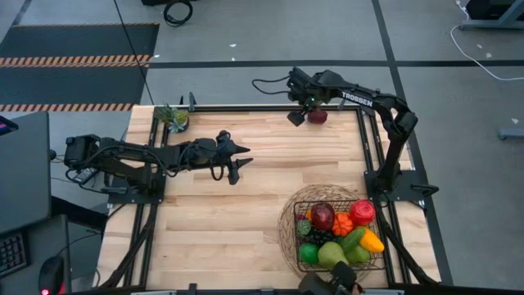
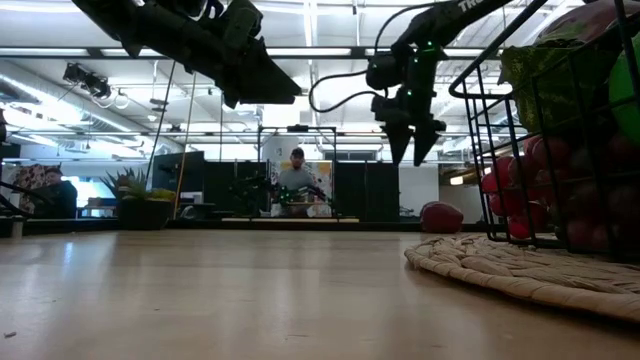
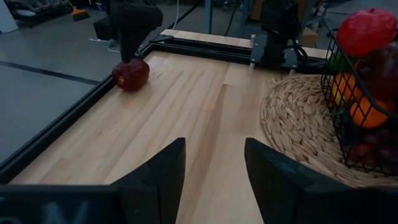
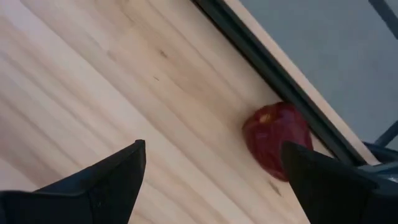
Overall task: Build produce basket
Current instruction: Put the dark red apple into the black wire basket
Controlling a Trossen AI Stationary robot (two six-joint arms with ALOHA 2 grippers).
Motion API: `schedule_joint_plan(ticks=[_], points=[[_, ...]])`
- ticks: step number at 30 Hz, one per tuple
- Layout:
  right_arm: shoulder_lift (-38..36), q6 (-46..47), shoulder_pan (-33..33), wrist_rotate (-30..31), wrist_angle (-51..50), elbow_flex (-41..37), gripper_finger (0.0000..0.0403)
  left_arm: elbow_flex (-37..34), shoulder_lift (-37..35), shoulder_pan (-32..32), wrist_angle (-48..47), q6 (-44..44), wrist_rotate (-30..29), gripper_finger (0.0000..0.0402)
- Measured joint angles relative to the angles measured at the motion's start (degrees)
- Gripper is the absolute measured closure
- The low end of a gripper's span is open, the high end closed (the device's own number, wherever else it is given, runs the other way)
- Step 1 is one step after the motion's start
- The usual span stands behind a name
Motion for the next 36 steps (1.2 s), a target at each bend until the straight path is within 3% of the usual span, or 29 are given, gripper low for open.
schedule_joint_plan(ticks=[7,13,18,22,33,36], points=[[-0.01,-7.39,-4.14,9.85,-7.33,0.00,0.0030,0.00,0.02,0.00,-0.07,-0.74,0.00,0.0230],[-0.02,-2.68,-9.58,0.60,-12.75,0.00,0.0030,0.00,0.01,0.00,-0.07,-1.11,0.00,0.0230],[-0.11,0.15,-8.63,2.02,-18.22,-0.61,0.0030,0.00,0.00,0.00,-0.11,-1.12,0.00,0.0230],[-0.11,3.51,-6.83,-0.67,-20.20,-3.73,0.0030,0.00,0.02,0.00,-0.56,-1.14,0.00,0.0230],[-0.11,2.05,-5.66,-0.47,-1.29,-15.42,0.0030,0.00,0.02,-0.02,-0.66,-1.14,0.02,0.0230],[-0.11,1.67,-5.64,4.03,1.92,-17.27,0.0030,0.00,0.00,-0.02,-0.70,-1.36,0.02,0.0230]])
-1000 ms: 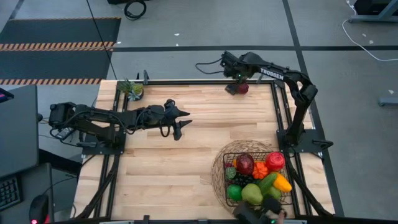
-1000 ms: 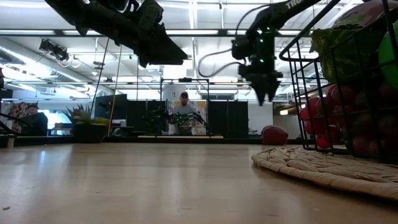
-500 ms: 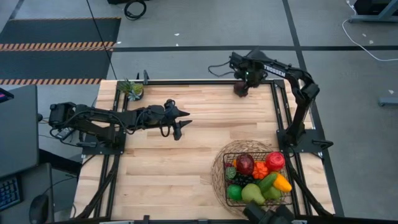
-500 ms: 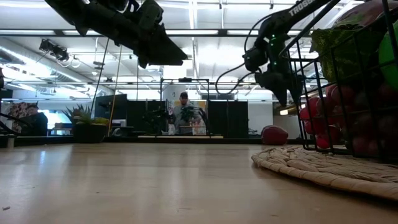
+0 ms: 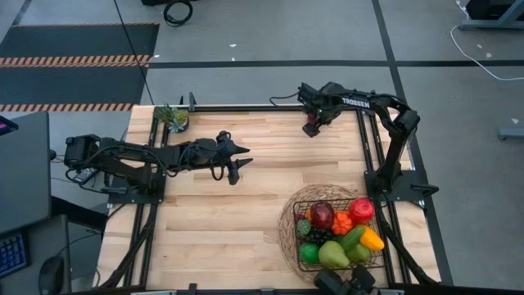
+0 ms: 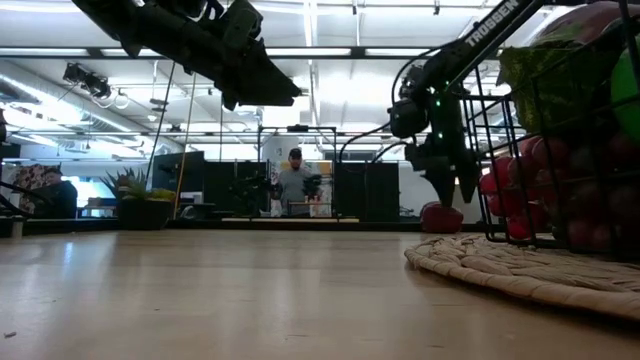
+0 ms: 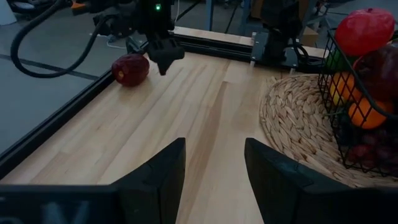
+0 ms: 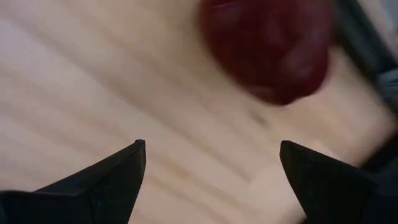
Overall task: Build produce basket
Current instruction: Put the dark red apple into the black wire basket
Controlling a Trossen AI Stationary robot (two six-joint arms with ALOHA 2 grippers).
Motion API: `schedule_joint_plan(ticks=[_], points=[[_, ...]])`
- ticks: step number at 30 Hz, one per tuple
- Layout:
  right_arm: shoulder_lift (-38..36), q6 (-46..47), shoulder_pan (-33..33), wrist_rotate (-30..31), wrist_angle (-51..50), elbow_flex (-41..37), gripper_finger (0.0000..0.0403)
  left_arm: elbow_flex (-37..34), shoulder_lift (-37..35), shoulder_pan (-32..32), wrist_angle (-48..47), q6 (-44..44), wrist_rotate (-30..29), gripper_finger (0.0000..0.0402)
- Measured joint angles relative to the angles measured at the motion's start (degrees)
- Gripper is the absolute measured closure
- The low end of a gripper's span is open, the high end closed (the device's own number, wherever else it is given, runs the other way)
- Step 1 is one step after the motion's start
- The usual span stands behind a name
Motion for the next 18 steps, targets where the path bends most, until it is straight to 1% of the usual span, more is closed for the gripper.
schedule_joint_plan(ticks=[3,8,11,16,18], points=[[0.00,-0.82,-0.02,4.24,2.07,-1.14,0.0030,0.00,0.02,0.00,-0.08,-0.15,0.00,0.0230],[0.00,-0.40,0.41,5.92,3.91,-1.83,0.0030,0.00,0.01,0.00,-0.27,-0.15,0.00,0.0230],[0.00,-5.12,0.65,6.40,2.05,-1.83,0.0030,0.00,0.01,0.00,-0.28,-0.14,0.00,0.0230],[0.00,-14.16,1.54,12.18,-2.39,-1.83,0.0030,0.00,0.02,0.00,-0.28,-0.11,0.00,0.0230],[0.00,-16.85,1.92,12.94,-2.08,-1.83,0.0030,0.00,0.02,0.00,-0.28,0.20,0.00,0.0230]])
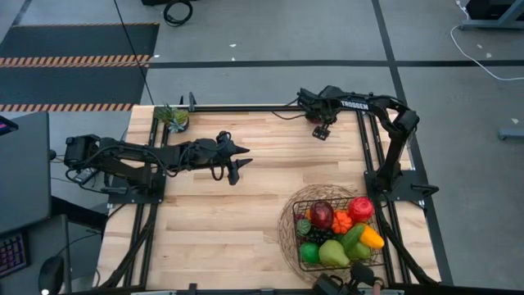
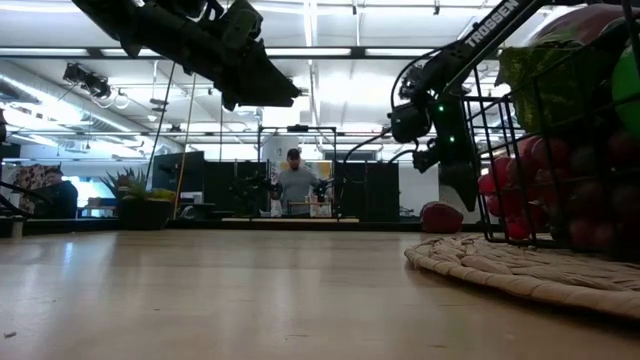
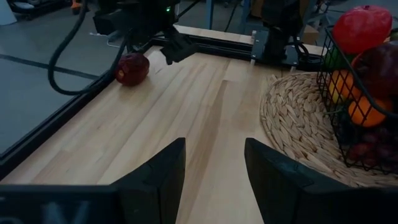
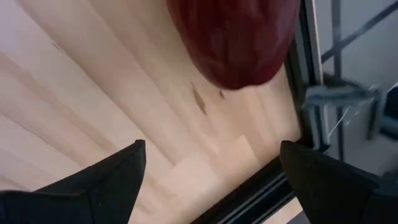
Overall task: Build produce basket
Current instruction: Put the dark red apple into the black wire basket
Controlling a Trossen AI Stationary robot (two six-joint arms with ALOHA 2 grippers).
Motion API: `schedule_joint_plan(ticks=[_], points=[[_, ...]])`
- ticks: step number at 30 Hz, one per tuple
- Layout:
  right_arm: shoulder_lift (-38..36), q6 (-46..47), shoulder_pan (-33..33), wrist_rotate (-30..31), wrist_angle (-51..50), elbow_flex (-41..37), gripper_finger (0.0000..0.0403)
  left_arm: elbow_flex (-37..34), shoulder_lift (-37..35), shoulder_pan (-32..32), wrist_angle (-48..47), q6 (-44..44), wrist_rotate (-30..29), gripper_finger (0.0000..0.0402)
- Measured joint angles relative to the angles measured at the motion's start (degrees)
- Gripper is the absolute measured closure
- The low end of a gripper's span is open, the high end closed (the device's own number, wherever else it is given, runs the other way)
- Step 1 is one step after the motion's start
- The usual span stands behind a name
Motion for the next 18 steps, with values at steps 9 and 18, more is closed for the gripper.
schedule_joint_plan(ticks=[9,18], points=[[0.00,-0.34,0.75,-1.43,8.61,0.00,0.0030,0.00,-0.01,0.00,0.04,0.26,0.00,0.0230],[0.00,-5.34,-0.66,-2.37,11.57,0.00,0.0030,0.00,0.00,0.00,0.07,0.04,0.00,0.0230]])
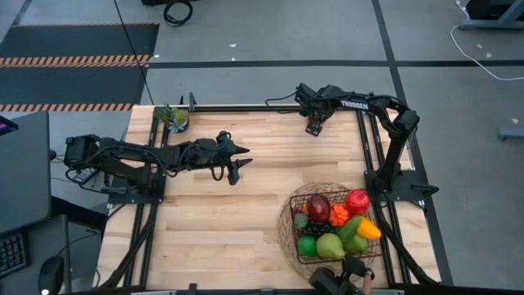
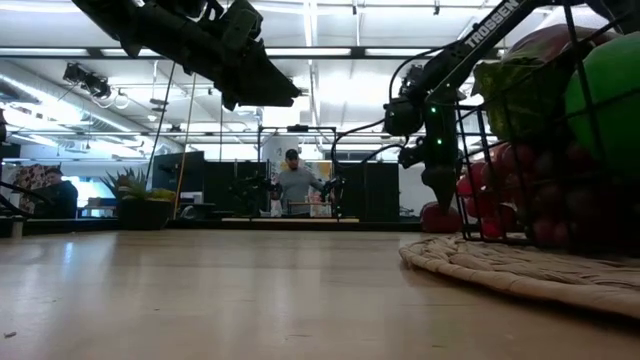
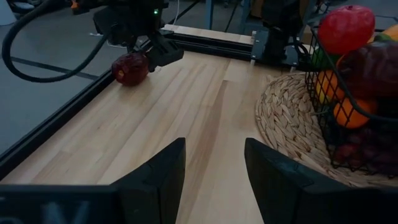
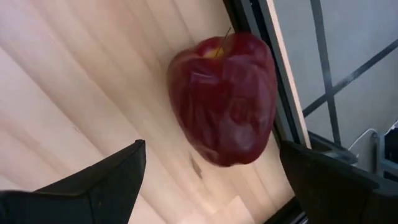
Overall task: Build produce basket
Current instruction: Put the dark red apple into the black wire basket
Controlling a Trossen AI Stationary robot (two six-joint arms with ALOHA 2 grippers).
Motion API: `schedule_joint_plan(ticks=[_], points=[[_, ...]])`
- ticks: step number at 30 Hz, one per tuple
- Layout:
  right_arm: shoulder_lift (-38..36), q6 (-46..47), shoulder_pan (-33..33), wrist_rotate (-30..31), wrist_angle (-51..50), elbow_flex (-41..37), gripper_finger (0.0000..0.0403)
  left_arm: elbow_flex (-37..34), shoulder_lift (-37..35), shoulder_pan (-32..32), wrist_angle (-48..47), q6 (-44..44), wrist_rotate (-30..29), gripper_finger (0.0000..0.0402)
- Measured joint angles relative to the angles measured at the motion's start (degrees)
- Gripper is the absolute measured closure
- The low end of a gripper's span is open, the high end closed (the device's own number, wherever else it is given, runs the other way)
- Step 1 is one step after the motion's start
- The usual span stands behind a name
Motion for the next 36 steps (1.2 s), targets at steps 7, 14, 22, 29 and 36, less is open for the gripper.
schedule_joint_plan(ticks=[7,14,22,29,36], points=[[0.00,-0.11,-1.94,-1.60,1.63,0.00,0.0030,0.00,0.00,0.00,0.00,-0.32,0.00,0.0230],[3.04,2.90,-1.23,2.59,3.90,-0.86,0.0030,0.00,0.00,0.00,0.02,-0.37,0.00,0.0230],[4.04,5.73,-0.31,7.98,4.83,-0.74,0.0041,0.00,-0.01,0.00,-0.08,-0.42,0.02,0.0230],[3.97,6.74,-0.12,6.25,5.53,-0.74,0.0134,0.00,0.00,0.13,-0.21,-0.35,0.00,0.0230],[3.91,5.65,-0.12,6.29,4.97,-0.71,0.0203,0.00,0.00,0.13,-0.27,-0.30,0.00,0.0230]])
